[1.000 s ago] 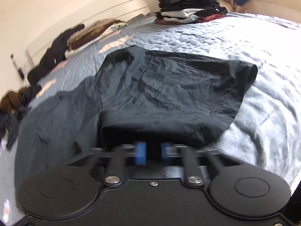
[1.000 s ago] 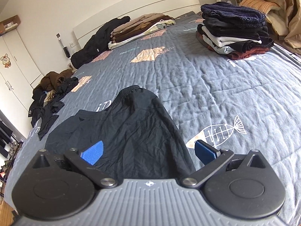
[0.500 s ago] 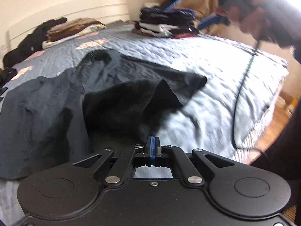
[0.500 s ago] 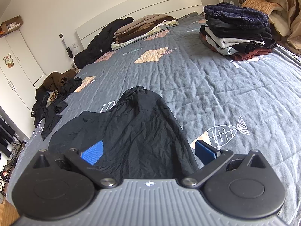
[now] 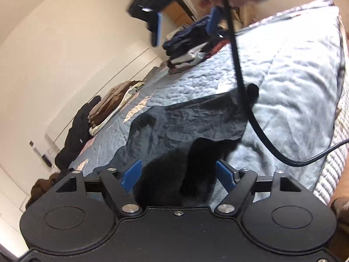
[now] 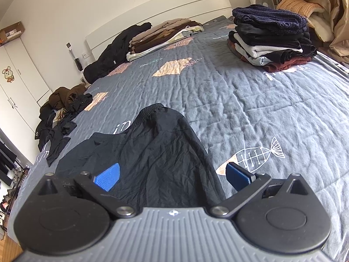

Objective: Fold clothes

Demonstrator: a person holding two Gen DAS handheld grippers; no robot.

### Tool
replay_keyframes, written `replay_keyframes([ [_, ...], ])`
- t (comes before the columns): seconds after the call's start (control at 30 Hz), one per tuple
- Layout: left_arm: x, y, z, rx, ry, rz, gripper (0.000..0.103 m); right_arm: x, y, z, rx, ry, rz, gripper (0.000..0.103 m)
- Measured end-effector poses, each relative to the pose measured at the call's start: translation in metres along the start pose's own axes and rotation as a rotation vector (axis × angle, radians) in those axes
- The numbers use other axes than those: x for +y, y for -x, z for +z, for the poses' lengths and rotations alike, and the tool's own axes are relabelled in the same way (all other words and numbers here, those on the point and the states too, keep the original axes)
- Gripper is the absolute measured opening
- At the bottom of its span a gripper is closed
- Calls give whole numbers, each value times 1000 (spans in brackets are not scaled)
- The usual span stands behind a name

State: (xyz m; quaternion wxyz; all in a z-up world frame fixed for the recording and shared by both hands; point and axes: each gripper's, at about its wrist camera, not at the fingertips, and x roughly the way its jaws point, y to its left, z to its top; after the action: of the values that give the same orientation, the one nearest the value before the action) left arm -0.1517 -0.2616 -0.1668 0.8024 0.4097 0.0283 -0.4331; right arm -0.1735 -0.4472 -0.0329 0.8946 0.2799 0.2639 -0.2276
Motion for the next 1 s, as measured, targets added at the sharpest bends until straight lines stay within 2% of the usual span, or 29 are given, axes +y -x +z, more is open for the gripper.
replay_keyframes([
  [0.03,1,-6,-2,20,16,-16,38,-1,0,0,-1,-1,0,103],
  [0.1,4,-18,-7,65,59,-54,4,-3,2,1,-5,-5,1,103],
  [0.2,18,-17,-17,108,182,-163,3,-6,2,2,-8,-10,-5,103],
  [0.27,25,-11,-22,137,229,-208,3,-8,0,2,0,-10,-13,103],
  [0.3,29,-7,-25,152,251,-229,5,-8,-3,1,14,-3,-19,103],
  [0.37,44,7,-31,147,335,-285,15,-8,-9,0,40,11,-31,103],
  [0.43,67,21,-35,126,459,-349,45,-2,-17,-5,72,47,-38,103],
  [0.5,97,34,-40,102,558,-335,59,4,-25,-11,100,81,-45,103],
  [0.57,133,43,-45,82,620,-288,59,10,-31,-16,119,107,-48,103],
  [0.63,175,43,-55,85,662,-221,70,15,-34,-20,130,118,-47,103],
  [0.73,240,29,-83,139,725,-143,79,19,-36,-22,132,125,-38,103],
  [0.8,274,11,-111,213,773,-150,84,22,-37,-23,133,124,-36,103],
  [0.87,302,-8,-140,283,817,-162,84,23,-40,-23,137,123,-36,103],
  [0.97,322,-23,-179,318,840,-186,83,26,-45,-24,143,125,-40,103],
  [1.0,321,-23,-186,319,809,-188,82,27,-47,-25,145,126,-41,103],
])
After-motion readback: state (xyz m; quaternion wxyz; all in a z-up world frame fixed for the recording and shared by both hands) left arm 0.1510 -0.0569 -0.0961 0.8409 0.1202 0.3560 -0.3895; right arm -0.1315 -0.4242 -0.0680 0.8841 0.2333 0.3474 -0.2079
